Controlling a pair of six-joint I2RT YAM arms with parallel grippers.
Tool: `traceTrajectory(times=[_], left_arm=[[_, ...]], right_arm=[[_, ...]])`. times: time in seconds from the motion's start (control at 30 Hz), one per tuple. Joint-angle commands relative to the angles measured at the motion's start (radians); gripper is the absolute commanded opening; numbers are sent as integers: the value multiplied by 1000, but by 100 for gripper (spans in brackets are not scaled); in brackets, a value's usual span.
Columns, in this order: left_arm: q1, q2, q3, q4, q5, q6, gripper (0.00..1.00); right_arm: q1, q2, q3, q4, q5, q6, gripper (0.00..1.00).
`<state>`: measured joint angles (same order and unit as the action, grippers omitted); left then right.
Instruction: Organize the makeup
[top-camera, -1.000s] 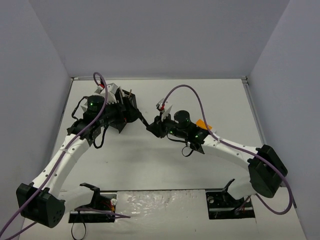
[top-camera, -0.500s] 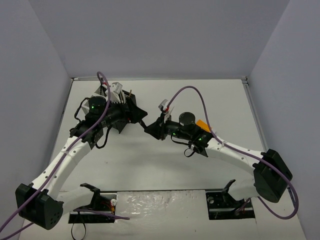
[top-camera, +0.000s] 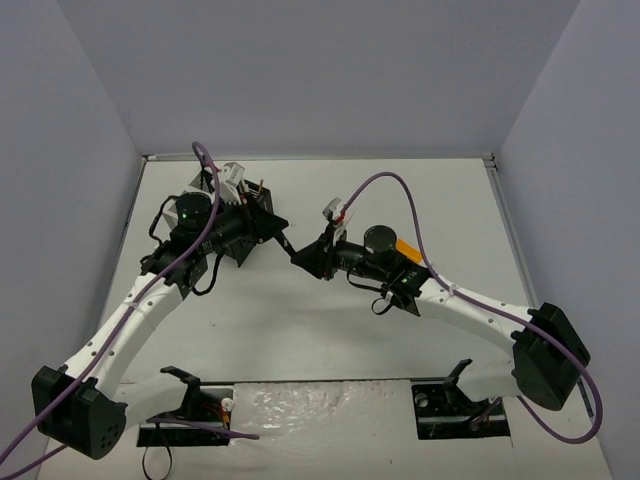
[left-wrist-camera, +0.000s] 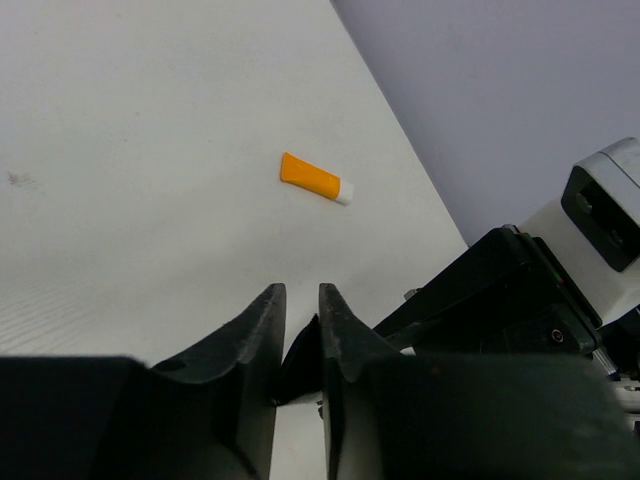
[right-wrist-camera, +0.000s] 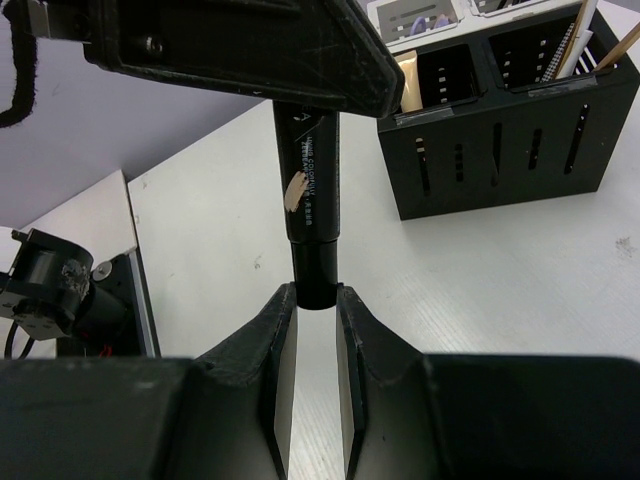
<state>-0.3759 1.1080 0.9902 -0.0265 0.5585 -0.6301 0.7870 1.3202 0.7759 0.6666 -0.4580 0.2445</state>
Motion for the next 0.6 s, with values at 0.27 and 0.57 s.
traceTrajectory(times=[0.27, 0.57], left_arm=[[-6, -16, 27, 98, 7, 23, 0], [15, 30, 187, -114, -445, 287, 0]], right_arm=[[-48, -45, 25, 69, 21, 13, 77], [-128, -95, 26, -176, 210, -65, 98]])
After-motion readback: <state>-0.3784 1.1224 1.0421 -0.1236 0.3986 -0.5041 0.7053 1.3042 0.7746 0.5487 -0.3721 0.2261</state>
